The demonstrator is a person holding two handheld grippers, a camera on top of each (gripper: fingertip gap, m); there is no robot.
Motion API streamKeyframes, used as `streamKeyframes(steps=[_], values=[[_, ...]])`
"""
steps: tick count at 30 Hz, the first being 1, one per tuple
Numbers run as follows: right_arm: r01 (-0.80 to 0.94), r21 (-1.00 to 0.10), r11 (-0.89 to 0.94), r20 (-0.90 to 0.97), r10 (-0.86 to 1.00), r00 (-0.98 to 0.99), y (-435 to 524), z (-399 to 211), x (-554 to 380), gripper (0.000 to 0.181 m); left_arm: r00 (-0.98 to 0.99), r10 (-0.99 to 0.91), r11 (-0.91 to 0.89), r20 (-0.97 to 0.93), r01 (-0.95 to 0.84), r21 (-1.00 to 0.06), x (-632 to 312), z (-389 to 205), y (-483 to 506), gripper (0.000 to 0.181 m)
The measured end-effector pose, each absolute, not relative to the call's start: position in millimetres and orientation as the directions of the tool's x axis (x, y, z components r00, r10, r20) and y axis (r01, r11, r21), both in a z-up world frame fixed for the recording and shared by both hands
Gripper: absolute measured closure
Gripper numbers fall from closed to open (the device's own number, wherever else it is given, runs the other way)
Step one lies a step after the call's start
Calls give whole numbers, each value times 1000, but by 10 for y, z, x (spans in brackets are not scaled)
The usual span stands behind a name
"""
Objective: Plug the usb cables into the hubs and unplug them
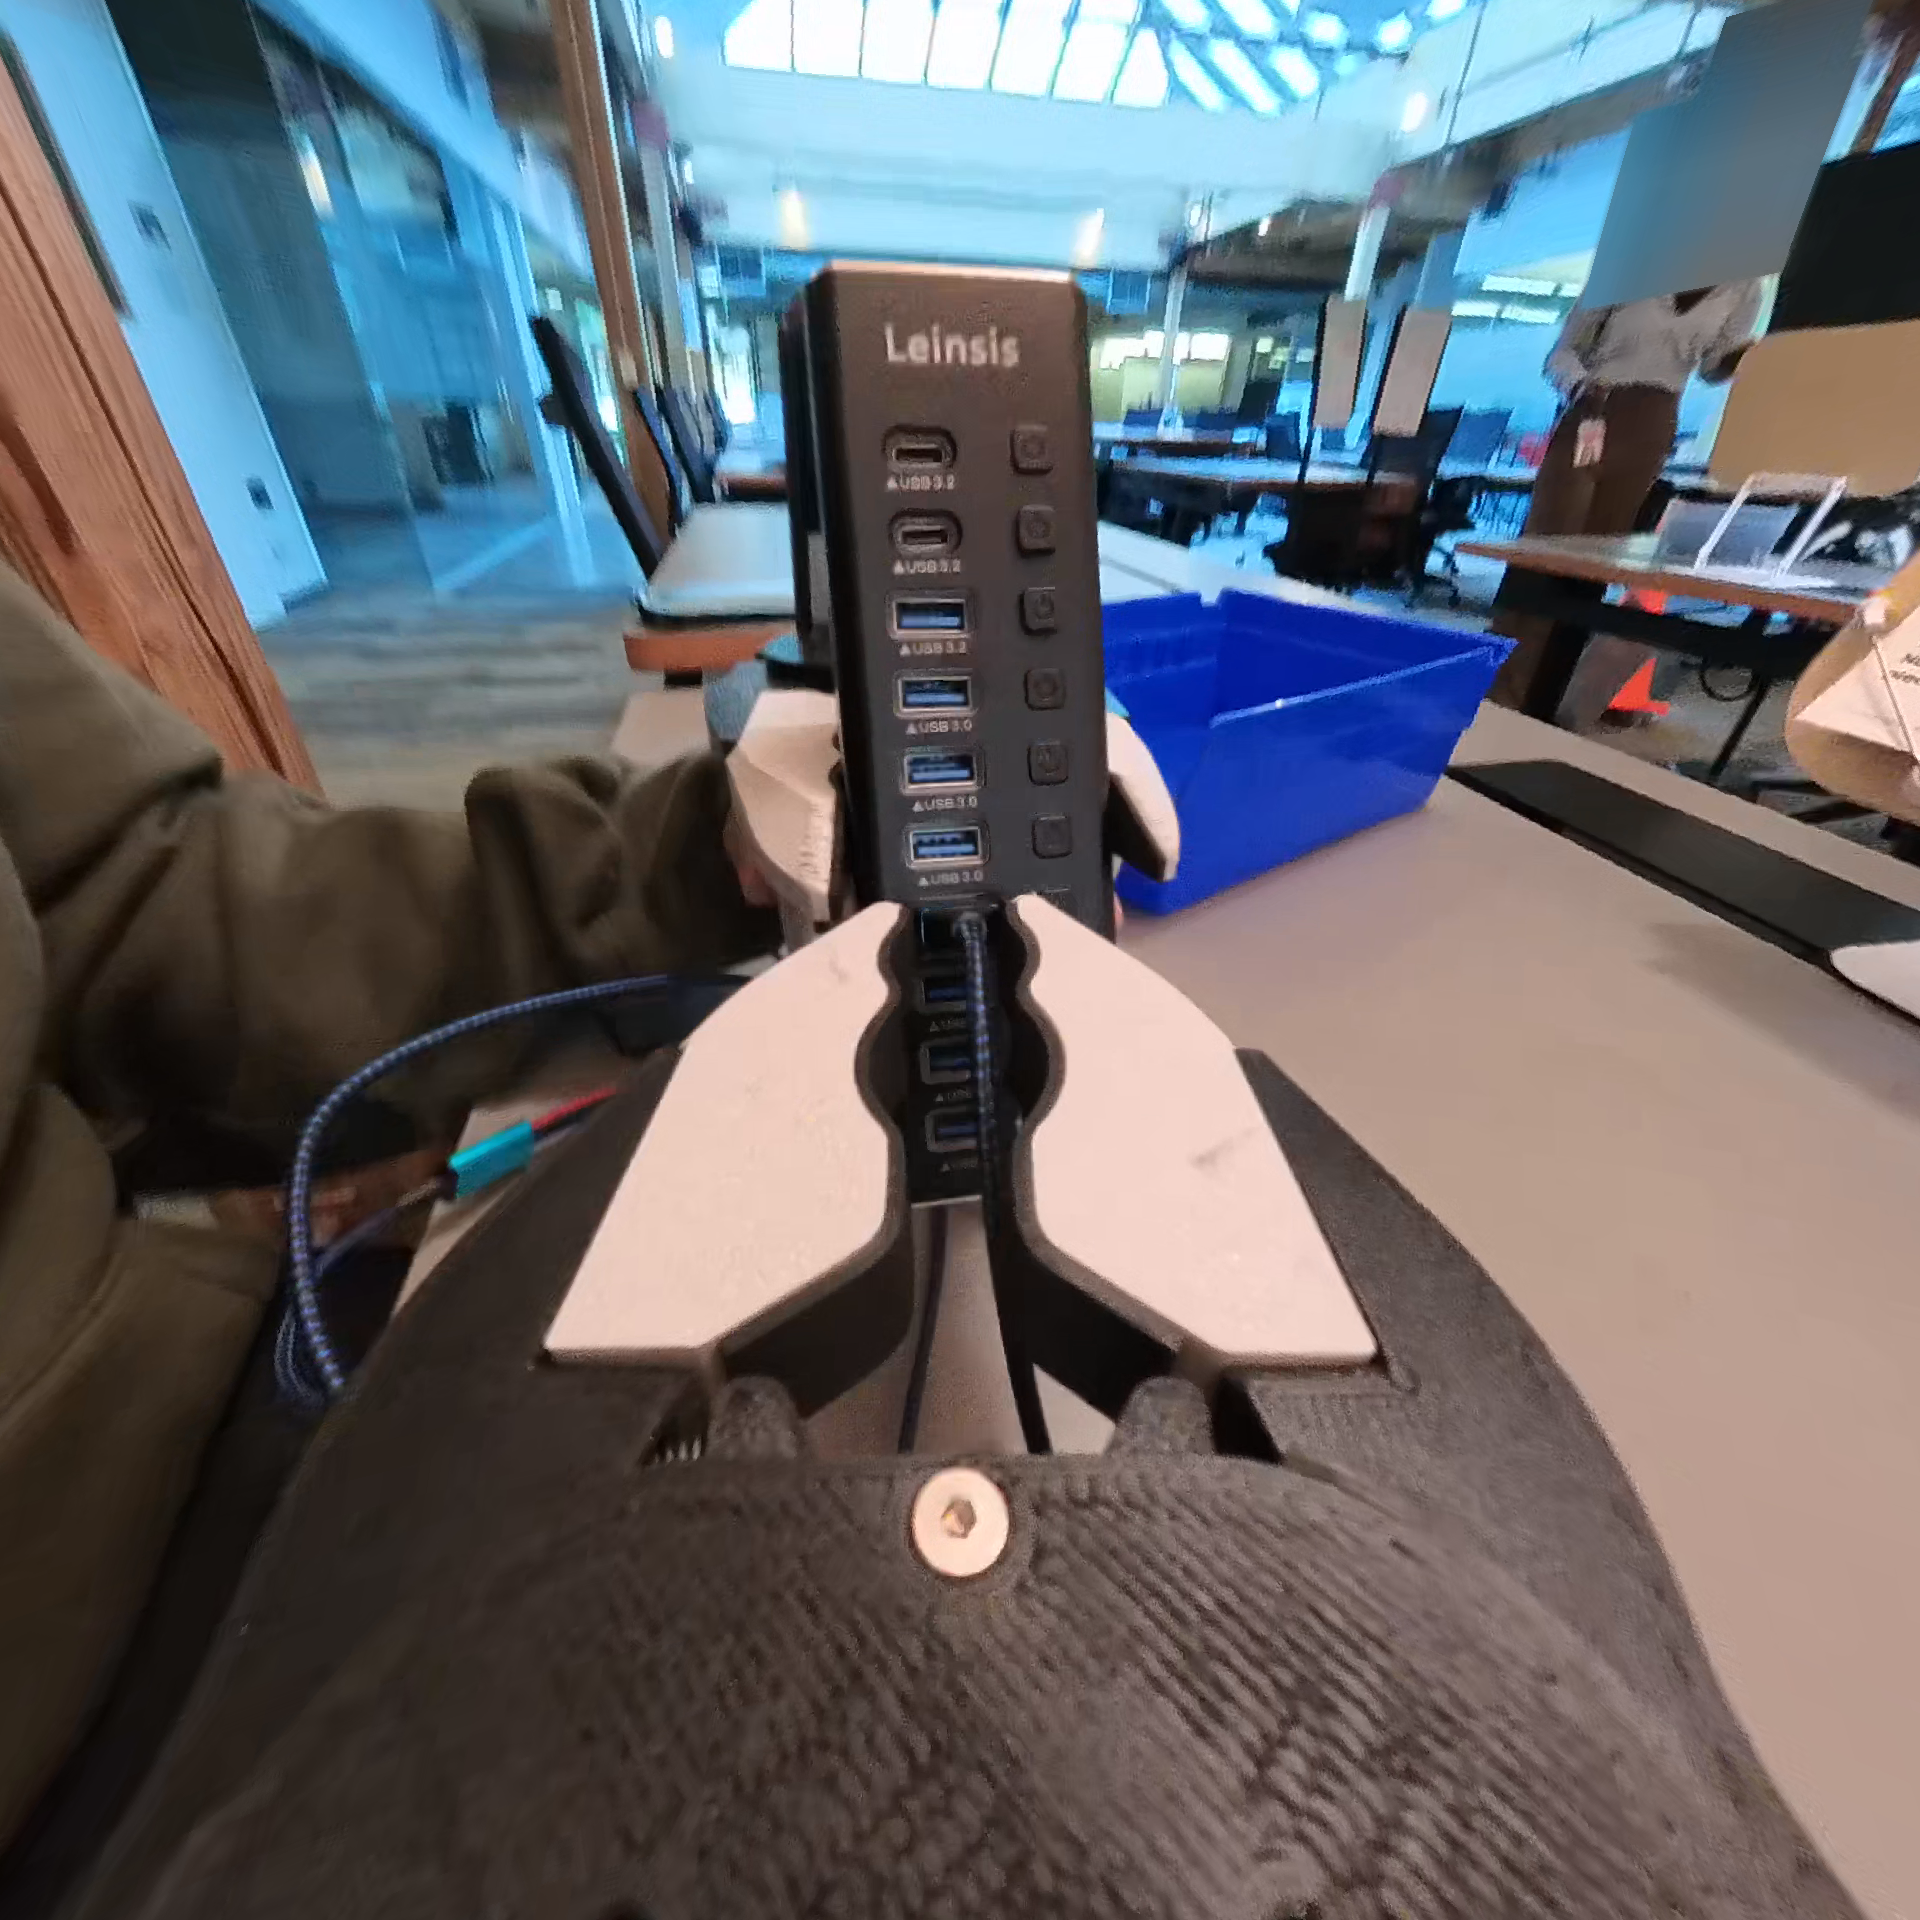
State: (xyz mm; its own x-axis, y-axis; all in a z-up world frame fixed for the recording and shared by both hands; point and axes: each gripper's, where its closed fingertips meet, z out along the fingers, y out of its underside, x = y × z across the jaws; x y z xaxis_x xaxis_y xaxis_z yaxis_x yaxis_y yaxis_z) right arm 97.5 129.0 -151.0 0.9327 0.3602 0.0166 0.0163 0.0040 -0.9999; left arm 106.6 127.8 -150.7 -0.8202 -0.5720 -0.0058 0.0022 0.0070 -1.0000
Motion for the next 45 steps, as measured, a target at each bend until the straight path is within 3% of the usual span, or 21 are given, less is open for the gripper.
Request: streamKeyframes(steps=[4,11,24,29,38,45], values=[[-13,-1000,-10,-16,382,924,1373,-1595,904,168,-833,-550,-98,54,0,-995,1053,-1432,1278,119],[23,-999,-31,9,373,928,1377,-1622,927,168,-818,-574,-64,45,-9,-998,1098,-1493,1287,117],[-66,-995,-82,-97,483,870,1320,-1668,804,168,-887,-451,-152,97,-31,-988,989,-1437,1131,109],[-107,-994,-33,-111,450,886,1341,-1588,874,168,-861,-505,-126,59,6,-992,1058,-1386,1162,110],[173,-946,-273,50,404,913,1224,-1742,876,168,-857,-513,101,-40,-14,-995,1035,-1565,1052,105],[223,-918,-327,93,369,925,1136,-1628,883,167,-854,-513,148,-89,15,-989,1005,-1522,1019,109]])
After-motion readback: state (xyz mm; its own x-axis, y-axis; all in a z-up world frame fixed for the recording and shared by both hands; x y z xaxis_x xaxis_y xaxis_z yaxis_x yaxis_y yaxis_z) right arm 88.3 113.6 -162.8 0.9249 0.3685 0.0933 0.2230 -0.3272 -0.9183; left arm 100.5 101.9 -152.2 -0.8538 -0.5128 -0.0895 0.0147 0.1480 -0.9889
